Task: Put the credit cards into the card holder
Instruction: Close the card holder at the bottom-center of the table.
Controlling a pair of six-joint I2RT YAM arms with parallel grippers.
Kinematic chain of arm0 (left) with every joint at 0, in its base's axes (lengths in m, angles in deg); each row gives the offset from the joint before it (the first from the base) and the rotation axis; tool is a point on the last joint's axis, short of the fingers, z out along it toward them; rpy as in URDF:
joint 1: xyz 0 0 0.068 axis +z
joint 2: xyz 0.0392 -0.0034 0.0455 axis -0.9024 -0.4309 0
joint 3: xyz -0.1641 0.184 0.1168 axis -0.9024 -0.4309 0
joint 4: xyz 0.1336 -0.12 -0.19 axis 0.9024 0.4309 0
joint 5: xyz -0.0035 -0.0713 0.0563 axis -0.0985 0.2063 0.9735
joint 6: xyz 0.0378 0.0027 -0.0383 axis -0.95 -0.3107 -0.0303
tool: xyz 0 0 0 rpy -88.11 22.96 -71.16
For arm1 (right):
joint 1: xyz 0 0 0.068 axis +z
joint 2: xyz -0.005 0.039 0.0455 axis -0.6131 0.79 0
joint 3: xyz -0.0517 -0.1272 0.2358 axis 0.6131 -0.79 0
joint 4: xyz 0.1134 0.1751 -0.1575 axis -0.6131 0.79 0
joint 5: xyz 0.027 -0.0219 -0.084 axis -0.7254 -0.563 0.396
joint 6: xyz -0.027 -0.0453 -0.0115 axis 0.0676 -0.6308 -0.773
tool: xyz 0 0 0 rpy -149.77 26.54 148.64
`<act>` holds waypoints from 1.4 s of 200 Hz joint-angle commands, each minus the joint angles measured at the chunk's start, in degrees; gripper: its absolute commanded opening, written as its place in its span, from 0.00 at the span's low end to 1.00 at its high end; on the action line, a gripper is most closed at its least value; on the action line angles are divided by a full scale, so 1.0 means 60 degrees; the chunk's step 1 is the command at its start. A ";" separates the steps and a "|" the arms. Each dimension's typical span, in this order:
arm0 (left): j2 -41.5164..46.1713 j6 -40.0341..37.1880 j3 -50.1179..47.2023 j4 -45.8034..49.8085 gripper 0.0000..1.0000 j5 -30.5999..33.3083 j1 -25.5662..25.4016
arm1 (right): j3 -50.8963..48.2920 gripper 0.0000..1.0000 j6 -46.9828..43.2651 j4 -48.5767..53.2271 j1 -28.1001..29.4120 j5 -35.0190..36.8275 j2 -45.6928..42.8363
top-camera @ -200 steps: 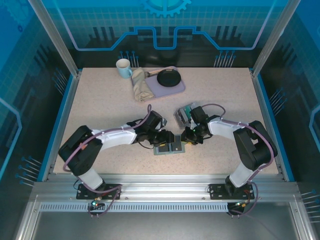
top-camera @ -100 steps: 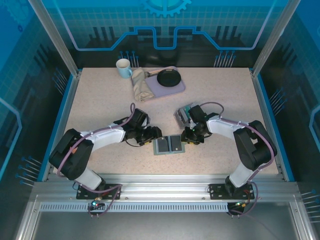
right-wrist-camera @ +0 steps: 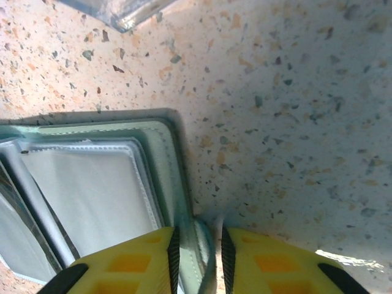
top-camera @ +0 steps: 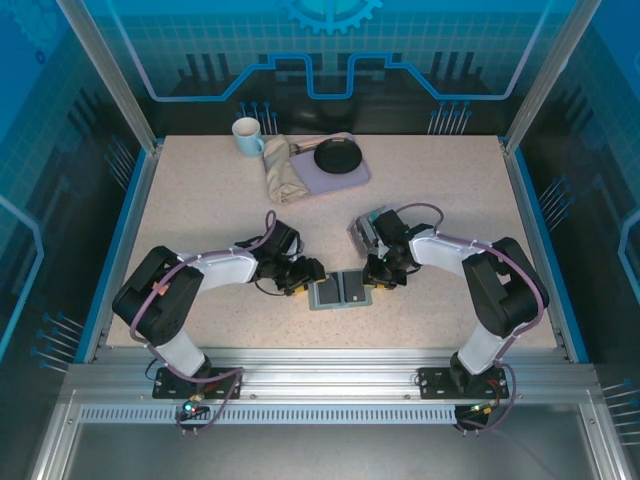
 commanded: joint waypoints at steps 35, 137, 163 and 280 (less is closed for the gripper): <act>0.0538 -0.0216 0.0215 -0.0083 0.35 -0.0486 -0.0036 | -0.0123 0.25 0.0036 -0.0289 0.0202 -0.0326 0.0280; 0.0768 -0.0709 0.0571 0.0715 0.00 -0.0348 -0.0036 | -0.0016 0.33 -0.0076 0.0328 0.0139 0.0361 -0.0494; 0.0775 -0.0772 0.0639 0.0830 0.00 -0.0341 -0.0036 | 0.0214 0.39 -0.0295 0.0924 0.0139 0.0911 -0.0828; 0.0727 -0.0758 0.0734 0.0857 0.00 -0.0382 -0.0031 | 0.0806 0.29 -0.0546 0.1793 0.0187 0.1343 -0.1315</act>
